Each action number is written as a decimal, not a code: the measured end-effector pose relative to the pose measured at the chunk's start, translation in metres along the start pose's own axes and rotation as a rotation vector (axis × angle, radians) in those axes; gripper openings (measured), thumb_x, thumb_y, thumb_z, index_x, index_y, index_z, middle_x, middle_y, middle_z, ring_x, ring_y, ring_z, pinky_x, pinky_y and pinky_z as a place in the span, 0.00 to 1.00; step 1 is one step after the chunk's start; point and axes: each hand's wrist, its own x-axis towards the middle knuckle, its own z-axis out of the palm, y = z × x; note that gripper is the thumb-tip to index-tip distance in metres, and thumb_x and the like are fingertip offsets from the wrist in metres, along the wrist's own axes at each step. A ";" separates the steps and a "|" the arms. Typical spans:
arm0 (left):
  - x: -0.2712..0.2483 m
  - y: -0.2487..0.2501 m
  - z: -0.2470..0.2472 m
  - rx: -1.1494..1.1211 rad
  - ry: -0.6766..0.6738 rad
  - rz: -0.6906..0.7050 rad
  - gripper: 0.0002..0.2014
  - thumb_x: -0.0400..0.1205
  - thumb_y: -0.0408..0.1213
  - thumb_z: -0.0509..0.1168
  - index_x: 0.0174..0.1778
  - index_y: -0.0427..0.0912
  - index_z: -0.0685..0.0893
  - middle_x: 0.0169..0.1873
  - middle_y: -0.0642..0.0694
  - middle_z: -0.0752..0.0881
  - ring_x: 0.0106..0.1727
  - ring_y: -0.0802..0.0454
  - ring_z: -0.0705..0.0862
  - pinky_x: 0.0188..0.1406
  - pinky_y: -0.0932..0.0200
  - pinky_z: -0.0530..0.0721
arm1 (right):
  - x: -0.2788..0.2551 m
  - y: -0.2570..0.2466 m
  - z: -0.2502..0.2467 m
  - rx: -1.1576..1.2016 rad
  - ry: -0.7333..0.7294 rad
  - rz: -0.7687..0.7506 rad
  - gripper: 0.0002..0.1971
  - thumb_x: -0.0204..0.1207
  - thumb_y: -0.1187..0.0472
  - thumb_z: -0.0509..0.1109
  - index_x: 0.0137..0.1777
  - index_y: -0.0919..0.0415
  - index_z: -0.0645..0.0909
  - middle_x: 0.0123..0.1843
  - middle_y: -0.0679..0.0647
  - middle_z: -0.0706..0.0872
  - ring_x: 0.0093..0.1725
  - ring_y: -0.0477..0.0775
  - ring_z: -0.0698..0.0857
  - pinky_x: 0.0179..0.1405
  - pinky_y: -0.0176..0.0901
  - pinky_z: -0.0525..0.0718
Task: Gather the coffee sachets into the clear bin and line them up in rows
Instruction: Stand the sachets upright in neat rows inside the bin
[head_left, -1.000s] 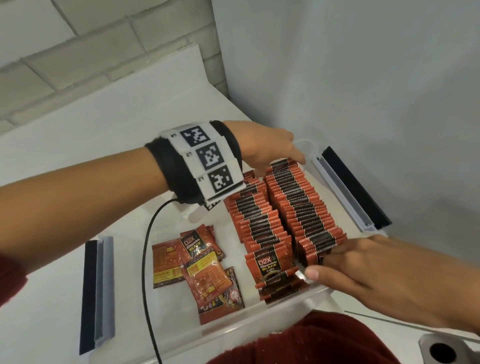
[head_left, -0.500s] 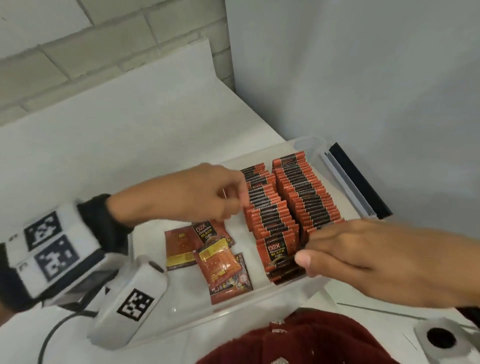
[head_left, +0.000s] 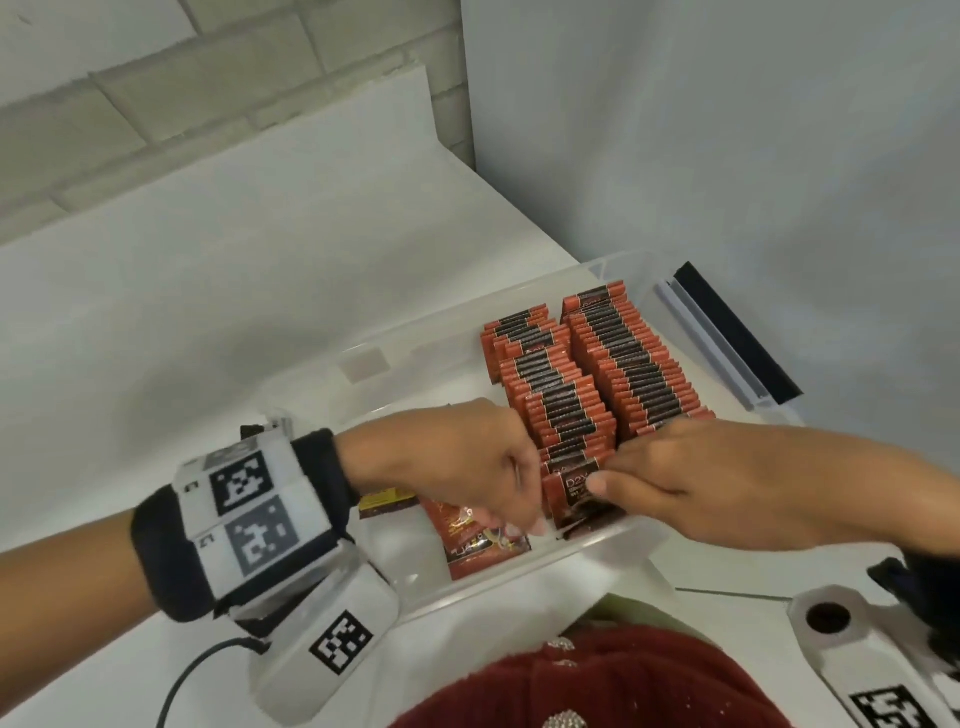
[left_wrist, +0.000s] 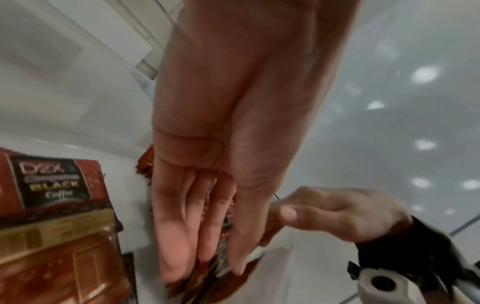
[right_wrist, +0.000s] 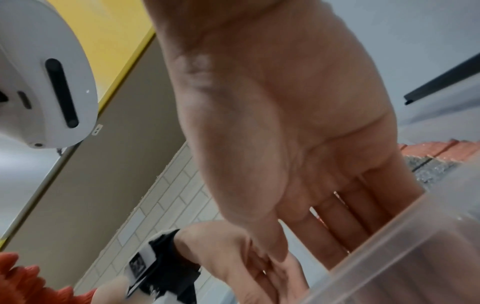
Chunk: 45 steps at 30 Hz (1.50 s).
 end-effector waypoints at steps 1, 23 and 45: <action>0.002 0.003 0.002 0.004 0.018 0.008 0.08 0.77 0.45 0.73 0.47 0.45 0.90 0.35 0.53 0.90 0.34 0.64 0.86 0.36 0.73 0.81 | 0.001 0.001 -0.002 0.001 0.026 -0.005 0.24 0.83 0.38 0.47 0.47 0.49 0.81 0.45 0.45 0.86 0.46 0.44 0.84 0.54 0.45 0.82; 0.008 0.011 -0.009 0.104 0.356 -0.101 0.16 0.86 0.47 0.60 0.42 0.39 0.84 0.31 0.46 0.87 0.29 0.54 0.85 0.31 0.59 0.83 | 0.024 -0.008 0.003 0.025 -0.231 0.055 0.21 0.88 0.45 0.46 0.43 0.50 0.76 0.48 0.56 0.84 0.48 0.55 0.82 0.56 0.50 0.81; 0.036 0.014 -0.006 -1.167 0.524 -0.156 0.19 0.74 0.11 0.48 0.37 0.40 0.71 0.37 0.49 0.76 0.43 0.59 0.74 0.67 0.56 0.69 | 0.026 -0.007 0.007 -0.018 -0.159 0.048 0.28 0.85 0.38 0.42 0.60 0.54 0.78 0.56 0.54 0.83 0.56 0.52 0.82 0.63 0.51 0.79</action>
